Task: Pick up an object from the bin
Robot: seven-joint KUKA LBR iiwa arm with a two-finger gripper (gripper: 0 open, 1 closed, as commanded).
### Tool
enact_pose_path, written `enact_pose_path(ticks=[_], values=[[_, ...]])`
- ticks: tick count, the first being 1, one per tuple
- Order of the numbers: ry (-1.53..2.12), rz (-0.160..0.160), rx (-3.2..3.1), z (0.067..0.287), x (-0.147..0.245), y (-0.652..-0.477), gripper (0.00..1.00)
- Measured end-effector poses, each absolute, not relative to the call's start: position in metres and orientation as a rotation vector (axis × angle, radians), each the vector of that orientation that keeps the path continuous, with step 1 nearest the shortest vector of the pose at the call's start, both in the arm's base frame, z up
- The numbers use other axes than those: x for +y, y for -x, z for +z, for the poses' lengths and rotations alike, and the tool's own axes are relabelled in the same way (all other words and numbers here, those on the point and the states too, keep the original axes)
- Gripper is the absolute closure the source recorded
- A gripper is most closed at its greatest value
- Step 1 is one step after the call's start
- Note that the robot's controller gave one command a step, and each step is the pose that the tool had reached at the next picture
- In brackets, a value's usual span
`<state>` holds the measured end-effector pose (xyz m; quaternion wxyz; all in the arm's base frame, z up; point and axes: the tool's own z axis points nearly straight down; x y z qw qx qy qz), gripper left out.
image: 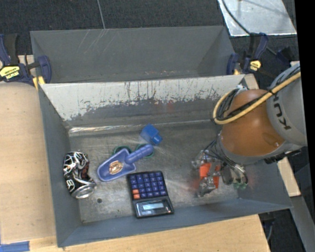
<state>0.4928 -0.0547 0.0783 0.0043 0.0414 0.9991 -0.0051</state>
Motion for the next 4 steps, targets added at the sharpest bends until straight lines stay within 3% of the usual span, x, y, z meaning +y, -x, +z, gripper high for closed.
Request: enact_pose_path(ticks=[1, 4], values=[[-0.047, 0.0, 3.139, 0.1846, -0.0157, -0.509, 1.0], [-0.043, -0.001, 3.139, 0.1846, -0.0156, -0.509, 1.0]])
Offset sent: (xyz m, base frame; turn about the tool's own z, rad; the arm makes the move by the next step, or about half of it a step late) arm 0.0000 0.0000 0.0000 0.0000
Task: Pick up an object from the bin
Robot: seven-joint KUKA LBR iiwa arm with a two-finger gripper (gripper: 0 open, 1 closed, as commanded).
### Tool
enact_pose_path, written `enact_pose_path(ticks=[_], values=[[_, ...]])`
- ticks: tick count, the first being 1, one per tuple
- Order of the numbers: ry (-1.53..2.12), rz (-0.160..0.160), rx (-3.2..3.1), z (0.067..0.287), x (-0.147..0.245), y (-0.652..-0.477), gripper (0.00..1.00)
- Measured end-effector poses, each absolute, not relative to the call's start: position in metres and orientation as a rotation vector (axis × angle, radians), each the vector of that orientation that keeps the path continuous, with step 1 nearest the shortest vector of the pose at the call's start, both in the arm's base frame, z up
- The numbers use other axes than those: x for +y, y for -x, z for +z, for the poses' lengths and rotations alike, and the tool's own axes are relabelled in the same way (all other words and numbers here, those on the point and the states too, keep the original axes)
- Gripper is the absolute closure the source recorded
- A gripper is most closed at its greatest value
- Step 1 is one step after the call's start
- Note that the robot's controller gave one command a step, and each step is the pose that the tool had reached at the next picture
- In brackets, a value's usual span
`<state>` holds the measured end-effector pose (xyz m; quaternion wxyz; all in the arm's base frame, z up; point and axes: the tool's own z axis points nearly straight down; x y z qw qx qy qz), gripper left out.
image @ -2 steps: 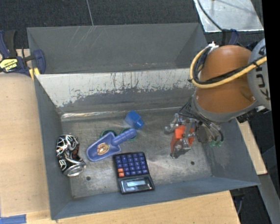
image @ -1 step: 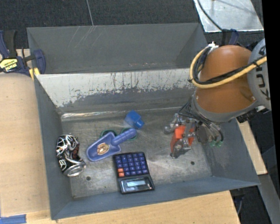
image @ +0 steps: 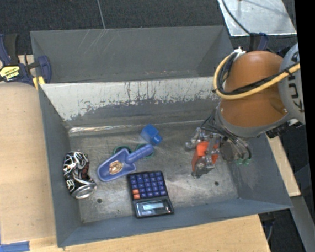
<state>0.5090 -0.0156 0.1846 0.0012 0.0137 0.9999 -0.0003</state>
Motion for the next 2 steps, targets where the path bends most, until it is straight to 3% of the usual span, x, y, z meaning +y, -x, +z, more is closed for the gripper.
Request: enact_pose_path(ticks=[2], values=[[-0.043, -0.001, 3.139, 0.1846, -0.0155, -0.509, 1.0]])
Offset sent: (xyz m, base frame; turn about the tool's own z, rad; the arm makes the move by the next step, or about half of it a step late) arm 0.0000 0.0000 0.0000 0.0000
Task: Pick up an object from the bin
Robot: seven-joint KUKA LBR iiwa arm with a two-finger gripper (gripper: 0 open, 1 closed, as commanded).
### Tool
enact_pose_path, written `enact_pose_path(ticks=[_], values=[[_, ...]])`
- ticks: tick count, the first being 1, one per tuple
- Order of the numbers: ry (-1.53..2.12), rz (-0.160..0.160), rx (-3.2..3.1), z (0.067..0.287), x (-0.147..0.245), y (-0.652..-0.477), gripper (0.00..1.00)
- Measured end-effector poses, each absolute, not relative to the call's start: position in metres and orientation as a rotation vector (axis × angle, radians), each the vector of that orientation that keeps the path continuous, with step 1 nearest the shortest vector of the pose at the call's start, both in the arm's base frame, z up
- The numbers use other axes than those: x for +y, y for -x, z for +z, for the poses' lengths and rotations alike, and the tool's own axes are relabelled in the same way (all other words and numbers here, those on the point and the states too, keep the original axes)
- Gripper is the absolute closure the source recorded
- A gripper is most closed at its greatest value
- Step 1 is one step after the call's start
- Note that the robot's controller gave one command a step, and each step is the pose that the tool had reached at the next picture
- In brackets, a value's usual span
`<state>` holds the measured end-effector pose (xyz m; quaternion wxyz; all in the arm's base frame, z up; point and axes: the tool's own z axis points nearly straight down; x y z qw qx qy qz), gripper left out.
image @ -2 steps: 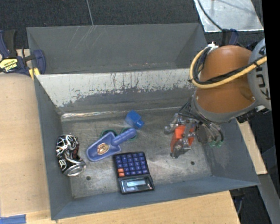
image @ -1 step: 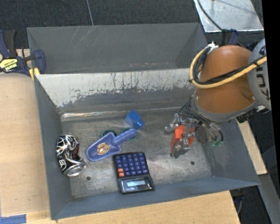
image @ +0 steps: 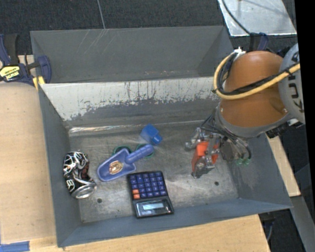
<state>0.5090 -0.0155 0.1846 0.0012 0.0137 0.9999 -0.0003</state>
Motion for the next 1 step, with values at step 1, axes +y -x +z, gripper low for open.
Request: enact_pose_path(ticks=[1], values=[[0.349, -0.001, 3.117, 0.2436, 0.0175, -0.5314, 1.0]])
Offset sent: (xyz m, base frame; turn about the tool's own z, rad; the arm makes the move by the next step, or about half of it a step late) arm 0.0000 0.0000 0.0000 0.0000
